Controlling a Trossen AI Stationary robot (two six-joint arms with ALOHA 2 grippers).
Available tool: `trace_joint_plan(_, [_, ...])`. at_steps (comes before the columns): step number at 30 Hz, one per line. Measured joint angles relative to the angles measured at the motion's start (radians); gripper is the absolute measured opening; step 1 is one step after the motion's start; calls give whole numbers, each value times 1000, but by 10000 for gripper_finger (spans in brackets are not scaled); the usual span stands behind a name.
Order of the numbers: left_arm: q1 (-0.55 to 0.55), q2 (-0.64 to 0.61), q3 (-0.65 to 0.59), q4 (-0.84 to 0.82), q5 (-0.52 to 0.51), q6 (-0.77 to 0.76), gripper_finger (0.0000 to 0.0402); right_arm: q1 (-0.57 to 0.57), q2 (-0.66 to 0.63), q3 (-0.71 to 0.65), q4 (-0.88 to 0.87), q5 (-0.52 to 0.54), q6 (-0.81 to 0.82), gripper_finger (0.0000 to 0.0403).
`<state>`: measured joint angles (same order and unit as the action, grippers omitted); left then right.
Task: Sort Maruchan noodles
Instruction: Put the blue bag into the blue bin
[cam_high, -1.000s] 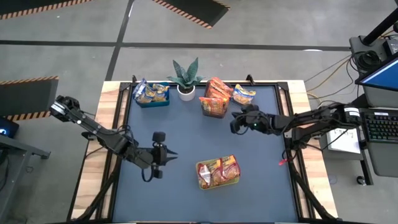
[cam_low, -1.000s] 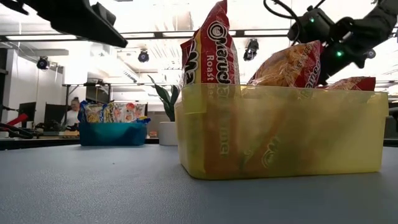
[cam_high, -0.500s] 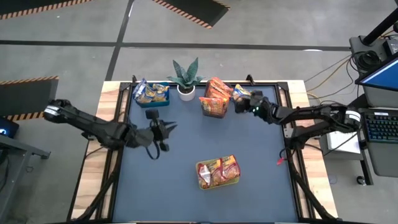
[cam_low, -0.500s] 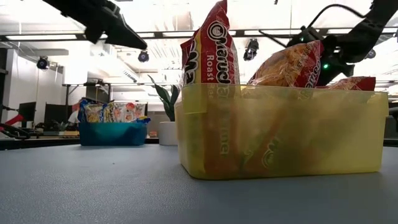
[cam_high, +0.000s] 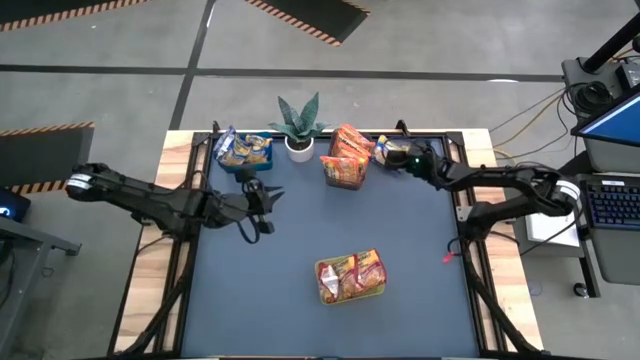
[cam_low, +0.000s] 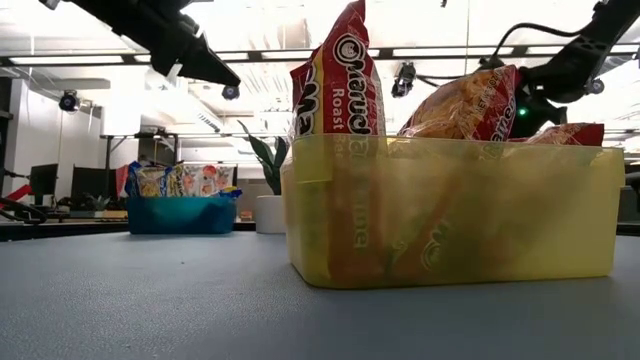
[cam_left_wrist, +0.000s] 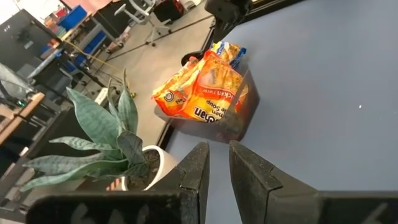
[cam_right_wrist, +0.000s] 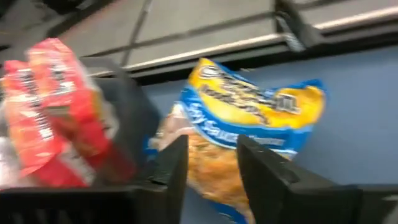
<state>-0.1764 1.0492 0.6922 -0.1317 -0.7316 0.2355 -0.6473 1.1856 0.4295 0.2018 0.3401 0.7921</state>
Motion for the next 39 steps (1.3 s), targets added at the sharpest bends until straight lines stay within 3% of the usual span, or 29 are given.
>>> trace_joint_plan(5, [0,0,0,-7,9,-54,44,-89,7,62,-203,0,12,203])
trace_joint_plan(13, [0,0,0,-15,93,-133,44,-177,10,62,-219,-111,-30,261])
trace_joint_plan(20, [0,21,0,-19,121,-149,44,-175,11,51,-201,-113,-34,264])
trace_joint_plan(31, [0,89,-1,-19,120,-101,44,-173,11,-34,-30,-192,-18,251])
trace_joint_plan(39, [0,101,-1,-18,114,-36,44,-173,11,-150,203,-210,56,251])
